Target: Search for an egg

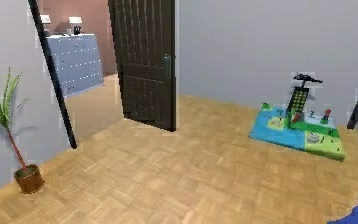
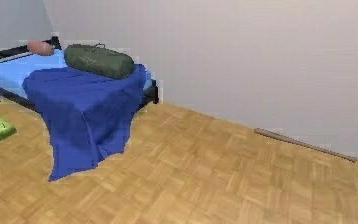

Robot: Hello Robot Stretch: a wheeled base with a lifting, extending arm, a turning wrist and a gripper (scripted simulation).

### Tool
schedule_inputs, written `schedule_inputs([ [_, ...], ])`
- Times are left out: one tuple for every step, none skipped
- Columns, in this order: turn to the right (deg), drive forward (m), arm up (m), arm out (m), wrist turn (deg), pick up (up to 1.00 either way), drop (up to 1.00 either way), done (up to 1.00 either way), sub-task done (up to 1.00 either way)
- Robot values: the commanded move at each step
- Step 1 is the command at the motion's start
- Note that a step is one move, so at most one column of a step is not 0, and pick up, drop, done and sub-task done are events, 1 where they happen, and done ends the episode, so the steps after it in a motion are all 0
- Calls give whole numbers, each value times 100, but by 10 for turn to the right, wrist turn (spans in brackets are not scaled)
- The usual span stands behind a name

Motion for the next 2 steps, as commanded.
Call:
schedule_inputs([
  [0,10,0,0,0,0,0,0,0],
  [-180,0,0,0,0,0,0,0,0],
])
